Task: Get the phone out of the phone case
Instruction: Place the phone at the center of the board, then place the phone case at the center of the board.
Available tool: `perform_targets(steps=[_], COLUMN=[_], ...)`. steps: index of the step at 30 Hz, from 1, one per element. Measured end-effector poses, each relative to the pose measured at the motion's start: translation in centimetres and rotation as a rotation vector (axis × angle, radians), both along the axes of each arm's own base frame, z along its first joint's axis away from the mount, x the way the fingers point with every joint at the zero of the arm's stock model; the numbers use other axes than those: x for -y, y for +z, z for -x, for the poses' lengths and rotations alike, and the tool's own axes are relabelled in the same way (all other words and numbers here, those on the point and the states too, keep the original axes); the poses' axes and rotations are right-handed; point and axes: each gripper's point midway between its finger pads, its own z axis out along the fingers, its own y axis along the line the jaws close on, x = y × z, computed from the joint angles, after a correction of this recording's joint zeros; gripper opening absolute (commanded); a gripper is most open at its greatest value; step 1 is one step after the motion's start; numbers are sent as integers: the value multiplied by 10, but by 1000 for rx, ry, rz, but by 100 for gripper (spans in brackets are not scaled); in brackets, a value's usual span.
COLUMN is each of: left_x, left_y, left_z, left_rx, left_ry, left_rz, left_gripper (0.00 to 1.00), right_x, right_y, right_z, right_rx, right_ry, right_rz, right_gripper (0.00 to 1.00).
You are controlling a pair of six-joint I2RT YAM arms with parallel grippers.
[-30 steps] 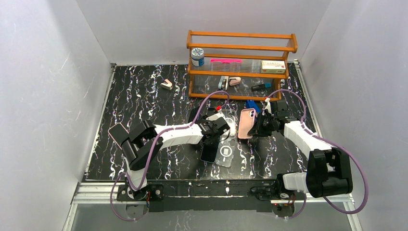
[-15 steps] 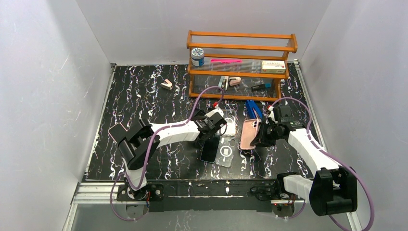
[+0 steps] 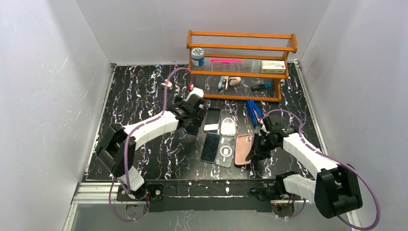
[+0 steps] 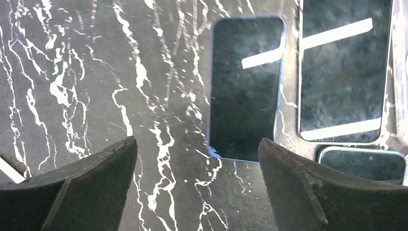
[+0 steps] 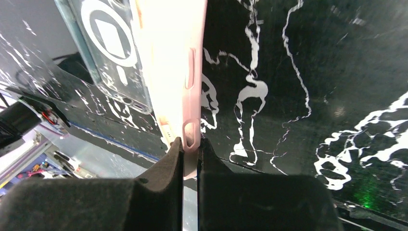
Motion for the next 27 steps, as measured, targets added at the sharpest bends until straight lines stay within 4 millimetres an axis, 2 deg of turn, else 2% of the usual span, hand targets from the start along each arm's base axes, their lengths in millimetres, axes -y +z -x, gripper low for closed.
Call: perform_targets(steps=[4,8,11,12,13,18,22,25,27], left_x=[-28,-64,-91,-99,-107,-138,-167,-200,-223], left_y=[21,30,31,31,30,29,26,22,19], left_z=[-15,-19,-20,-20,-18,-13,-3,5,12], left_rx=[16,12,3,-2,-9,-31,-36,-30,-26], left_ry=[133,275,380,415,444,569,673,779,856], left_rz=[165,303,375,392,404,443,459,468,468], left_gripper=[98,98,98,98,98,98,98,98,98], right_x=[-5,-11,-14,-13,-12,-2,4,2,-2], right_y=[-11,-10,-10,-11,-12,-6,0,11,19], right_z=[16,18,21,21,20,7,-11,-39,-67], right_rx=[-53,-55,-58,-51,-46,46,120,212,296], right_ry=[6,9,18,18,8,-35,-57,-62,-64], right_rz=[5,1,8,20,30,82,130,153,160], right_gripper=[19,59,82,93,98,99,99,99,99])
